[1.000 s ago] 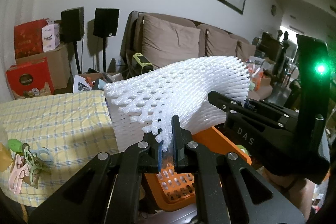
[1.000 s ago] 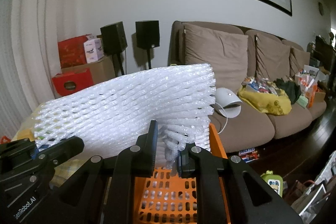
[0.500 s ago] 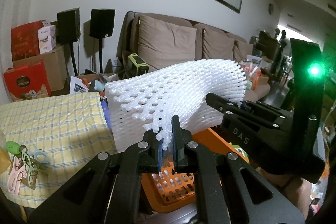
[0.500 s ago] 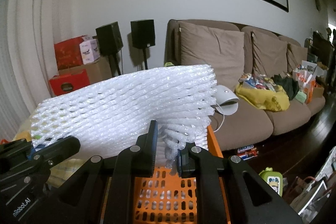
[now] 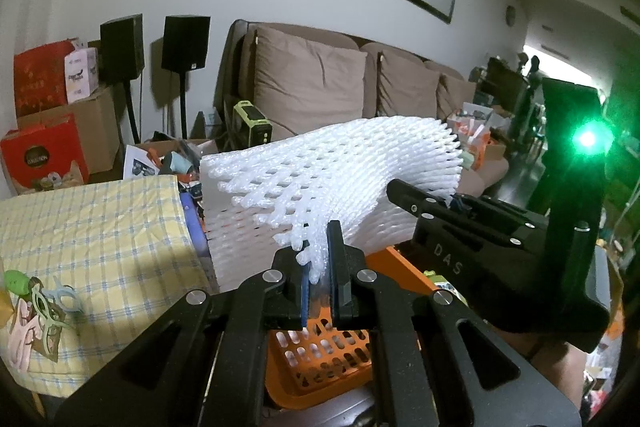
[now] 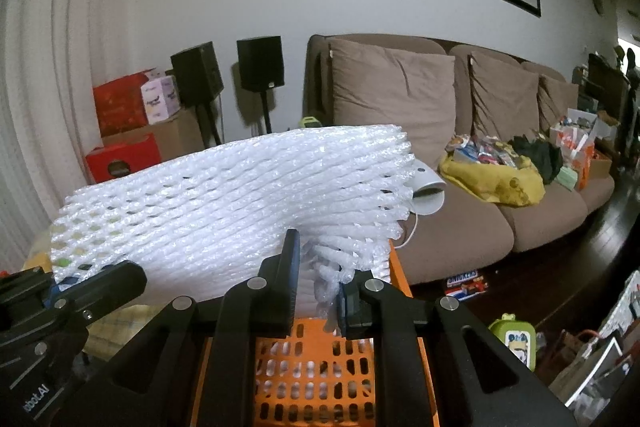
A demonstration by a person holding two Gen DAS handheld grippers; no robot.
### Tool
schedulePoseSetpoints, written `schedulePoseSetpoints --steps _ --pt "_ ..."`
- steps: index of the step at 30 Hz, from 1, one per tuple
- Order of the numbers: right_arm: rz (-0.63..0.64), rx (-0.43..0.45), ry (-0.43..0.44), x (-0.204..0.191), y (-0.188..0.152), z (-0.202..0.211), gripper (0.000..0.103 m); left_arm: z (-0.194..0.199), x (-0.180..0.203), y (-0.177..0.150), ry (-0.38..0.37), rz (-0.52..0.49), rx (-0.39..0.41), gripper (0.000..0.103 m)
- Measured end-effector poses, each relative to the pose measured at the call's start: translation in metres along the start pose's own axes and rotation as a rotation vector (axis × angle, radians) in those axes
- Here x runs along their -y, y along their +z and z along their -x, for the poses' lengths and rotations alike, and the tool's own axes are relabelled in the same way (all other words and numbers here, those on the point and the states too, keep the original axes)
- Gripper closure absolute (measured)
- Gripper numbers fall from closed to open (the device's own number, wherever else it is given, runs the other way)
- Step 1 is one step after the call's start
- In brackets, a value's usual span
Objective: Organize objects
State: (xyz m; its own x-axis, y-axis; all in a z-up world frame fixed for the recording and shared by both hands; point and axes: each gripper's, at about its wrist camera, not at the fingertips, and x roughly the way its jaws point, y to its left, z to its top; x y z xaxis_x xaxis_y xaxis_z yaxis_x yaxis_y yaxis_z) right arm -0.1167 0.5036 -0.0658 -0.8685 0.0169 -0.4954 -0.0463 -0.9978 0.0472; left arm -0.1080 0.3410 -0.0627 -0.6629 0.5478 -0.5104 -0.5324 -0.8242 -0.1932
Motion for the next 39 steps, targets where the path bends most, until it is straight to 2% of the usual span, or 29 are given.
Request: schedulePoseSetpoints --steps 29,39 --pt "-0.029 -0.018 -0.022 0.018 -0.002 -0.004 0.089 -0.013 0.007 -0.003 0.004 -0.009 -0.016 0.096" --pt "-0.037 -0.028 -0.023 0.023 -0.003 -0.006 0.089 -0.025 0.001 -0.011 -0.002 0.016 -0.046 0.096"
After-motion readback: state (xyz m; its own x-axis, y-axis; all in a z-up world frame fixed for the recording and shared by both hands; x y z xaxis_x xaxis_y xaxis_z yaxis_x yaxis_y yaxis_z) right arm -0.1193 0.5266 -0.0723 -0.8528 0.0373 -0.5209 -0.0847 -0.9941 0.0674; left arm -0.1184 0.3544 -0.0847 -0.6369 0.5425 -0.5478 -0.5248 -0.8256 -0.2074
